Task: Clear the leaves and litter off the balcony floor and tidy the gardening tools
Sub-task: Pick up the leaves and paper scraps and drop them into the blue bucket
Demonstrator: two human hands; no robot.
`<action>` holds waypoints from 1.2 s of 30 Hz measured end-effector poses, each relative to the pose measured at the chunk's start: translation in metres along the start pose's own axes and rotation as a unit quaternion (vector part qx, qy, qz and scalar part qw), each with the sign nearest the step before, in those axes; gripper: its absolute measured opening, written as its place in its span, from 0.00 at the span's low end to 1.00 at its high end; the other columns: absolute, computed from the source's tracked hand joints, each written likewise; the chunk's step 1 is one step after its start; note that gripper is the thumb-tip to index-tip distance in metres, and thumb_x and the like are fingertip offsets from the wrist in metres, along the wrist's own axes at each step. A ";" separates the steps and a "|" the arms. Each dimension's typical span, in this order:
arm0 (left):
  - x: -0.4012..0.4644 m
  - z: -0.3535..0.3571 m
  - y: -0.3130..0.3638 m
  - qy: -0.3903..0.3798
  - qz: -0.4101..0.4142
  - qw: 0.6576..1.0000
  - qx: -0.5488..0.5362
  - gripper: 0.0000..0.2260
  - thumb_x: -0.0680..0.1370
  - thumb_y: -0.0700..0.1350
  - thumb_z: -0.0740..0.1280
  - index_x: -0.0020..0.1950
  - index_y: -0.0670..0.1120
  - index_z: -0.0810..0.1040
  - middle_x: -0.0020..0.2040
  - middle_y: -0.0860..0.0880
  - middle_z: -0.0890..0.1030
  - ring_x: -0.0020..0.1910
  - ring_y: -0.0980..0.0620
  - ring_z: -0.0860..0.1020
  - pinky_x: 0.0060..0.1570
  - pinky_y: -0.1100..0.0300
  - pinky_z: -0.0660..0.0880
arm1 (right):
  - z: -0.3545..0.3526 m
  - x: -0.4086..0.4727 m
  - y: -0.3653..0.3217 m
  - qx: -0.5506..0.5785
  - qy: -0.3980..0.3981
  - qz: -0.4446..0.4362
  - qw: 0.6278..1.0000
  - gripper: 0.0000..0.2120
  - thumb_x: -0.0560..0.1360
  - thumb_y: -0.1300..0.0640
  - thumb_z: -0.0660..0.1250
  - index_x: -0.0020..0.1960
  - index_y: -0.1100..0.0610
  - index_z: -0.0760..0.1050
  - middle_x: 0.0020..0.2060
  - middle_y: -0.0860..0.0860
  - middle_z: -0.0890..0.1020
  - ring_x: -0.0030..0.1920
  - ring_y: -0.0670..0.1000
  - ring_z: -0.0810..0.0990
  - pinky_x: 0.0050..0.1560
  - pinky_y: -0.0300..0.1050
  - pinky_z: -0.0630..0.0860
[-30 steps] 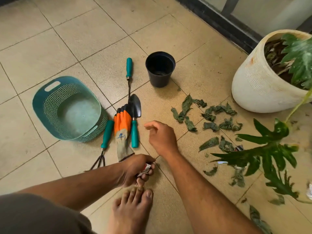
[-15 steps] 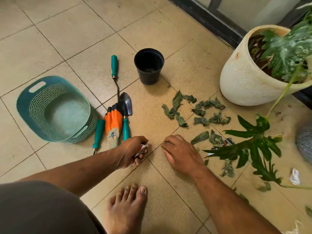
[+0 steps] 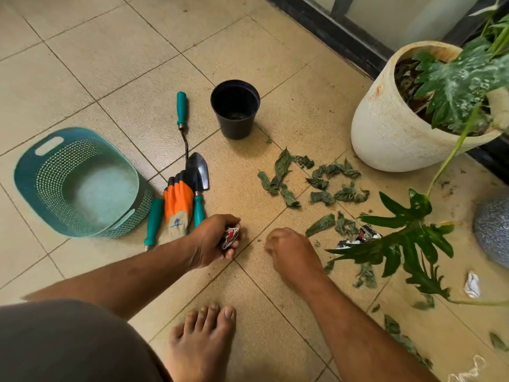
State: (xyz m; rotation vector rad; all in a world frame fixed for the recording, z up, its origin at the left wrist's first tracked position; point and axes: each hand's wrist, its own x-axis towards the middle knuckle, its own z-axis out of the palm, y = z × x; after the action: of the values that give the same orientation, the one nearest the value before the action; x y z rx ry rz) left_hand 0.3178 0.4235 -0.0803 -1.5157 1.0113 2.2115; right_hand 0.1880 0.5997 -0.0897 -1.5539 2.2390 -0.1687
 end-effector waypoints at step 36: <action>0.000 -0.018 0.024 -0.015 -0.039 0.996 0.084 0.18 0.86 0.54 0.62 0.37 0.52 0.71 0.32 0.51 0.71 0.27 0.53 0.66 0.24 0.64 0.60 | -0.051 0.155 0.069 0.105 0.050 0.213 0.970 0.28 0.85 0.47 0.58 0.83 0.42 0.56 0.85 0.53 0.51 0.84 0.59 0.44 0.81 0.67 0.46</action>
State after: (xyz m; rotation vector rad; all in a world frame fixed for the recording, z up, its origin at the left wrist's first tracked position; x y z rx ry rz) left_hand 0.3165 0.3940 -0.0743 -1.4210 1.0788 2.0345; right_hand 0.0623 0.4759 -0.1063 -0.9505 2.4806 -0.3497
